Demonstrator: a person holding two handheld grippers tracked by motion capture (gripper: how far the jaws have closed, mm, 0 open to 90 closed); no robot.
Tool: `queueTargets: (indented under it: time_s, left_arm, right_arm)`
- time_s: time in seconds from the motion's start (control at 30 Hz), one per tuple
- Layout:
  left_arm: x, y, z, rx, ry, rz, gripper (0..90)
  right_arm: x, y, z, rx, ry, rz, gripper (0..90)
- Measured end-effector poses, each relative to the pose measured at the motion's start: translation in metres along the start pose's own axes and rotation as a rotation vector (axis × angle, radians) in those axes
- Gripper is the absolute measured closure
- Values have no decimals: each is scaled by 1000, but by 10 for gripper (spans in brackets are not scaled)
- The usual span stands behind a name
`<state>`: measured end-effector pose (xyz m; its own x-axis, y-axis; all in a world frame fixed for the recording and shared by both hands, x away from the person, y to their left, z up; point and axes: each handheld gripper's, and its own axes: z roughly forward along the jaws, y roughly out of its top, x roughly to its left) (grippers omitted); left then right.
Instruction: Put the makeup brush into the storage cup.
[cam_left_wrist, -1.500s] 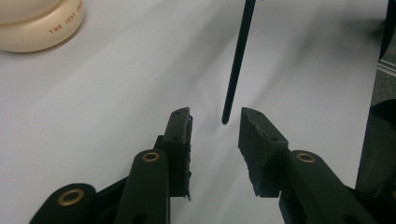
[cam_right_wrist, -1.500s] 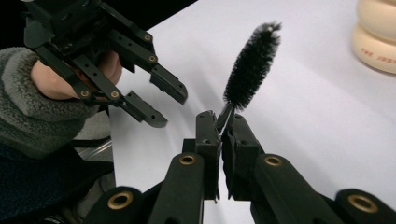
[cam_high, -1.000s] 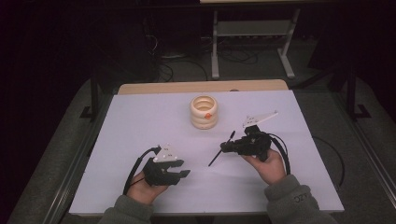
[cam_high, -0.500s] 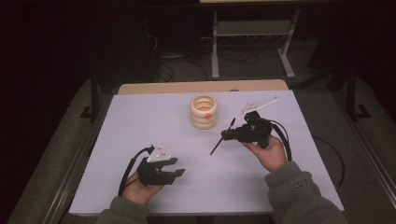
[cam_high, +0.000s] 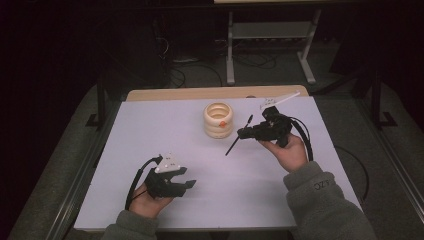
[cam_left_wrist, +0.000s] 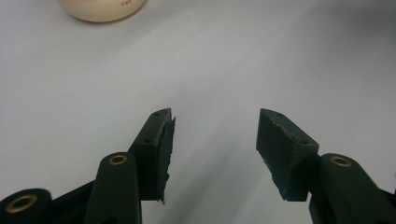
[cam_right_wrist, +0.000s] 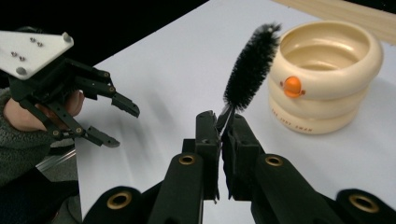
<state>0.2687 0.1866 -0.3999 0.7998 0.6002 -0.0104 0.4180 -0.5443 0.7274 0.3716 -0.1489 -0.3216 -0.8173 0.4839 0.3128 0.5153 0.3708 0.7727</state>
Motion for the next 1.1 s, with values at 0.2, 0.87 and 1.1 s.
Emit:
queueTargets:
  time_s: [0.2,0.87,1.1]
  left_arm:
    - [1,-1,0,-1,7,-9,429]
    - [5,-3,-1,-2,24,-25,374]
    - [6,-3,0,-9,30,-33,363]
  right_arm:
    - [-2,9,-3,-3,-10,-3,838]
    - [-3,48,-4,11,-48,-40,837]
    - [-5,66,-3,7,-66,-58,837]
